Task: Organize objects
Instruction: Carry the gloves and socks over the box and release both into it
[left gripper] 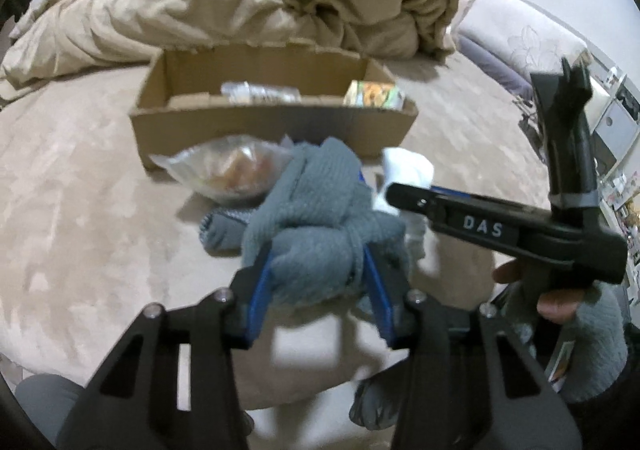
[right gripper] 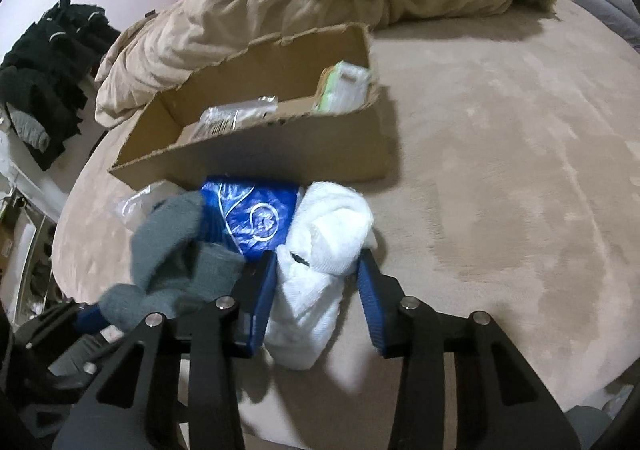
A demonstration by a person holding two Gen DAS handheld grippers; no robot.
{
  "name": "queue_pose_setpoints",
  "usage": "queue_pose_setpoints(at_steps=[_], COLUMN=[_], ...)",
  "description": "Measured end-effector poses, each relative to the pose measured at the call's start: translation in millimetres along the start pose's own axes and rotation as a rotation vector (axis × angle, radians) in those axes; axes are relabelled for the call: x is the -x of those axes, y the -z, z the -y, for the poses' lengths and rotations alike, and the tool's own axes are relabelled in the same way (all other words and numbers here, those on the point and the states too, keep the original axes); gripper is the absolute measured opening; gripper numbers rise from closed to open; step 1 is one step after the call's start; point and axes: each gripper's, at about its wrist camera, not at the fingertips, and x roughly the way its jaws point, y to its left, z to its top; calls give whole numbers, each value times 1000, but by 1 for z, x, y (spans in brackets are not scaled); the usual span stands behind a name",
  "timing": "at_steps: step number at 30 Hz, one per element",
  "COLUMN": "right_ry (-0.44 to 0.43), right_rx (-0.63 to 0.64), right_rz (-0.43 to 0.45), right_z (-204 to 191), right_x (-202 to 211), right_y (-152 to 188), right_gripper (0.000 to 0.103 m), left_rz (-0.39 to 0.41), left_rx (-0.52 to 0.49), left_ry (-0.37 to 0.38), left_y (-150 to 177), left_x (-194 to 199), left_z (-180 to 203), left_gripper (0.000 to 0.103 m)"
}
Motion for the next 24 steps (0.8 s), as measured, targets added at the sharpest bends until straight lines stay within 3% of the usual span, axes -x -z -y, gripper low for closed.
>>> queue_pose_setpoints(at_steps=[24], right_ry=[6], right_rx=[141], right_rz=[170], right_z=[-46], right_x=[103], right_y=[-21], right_gripper=[42], left_rz=[172], left_rx=[48], left_ry=[-31], left_y=[-34], left_x=[107], left_z=[-38], left_gripper=[44])
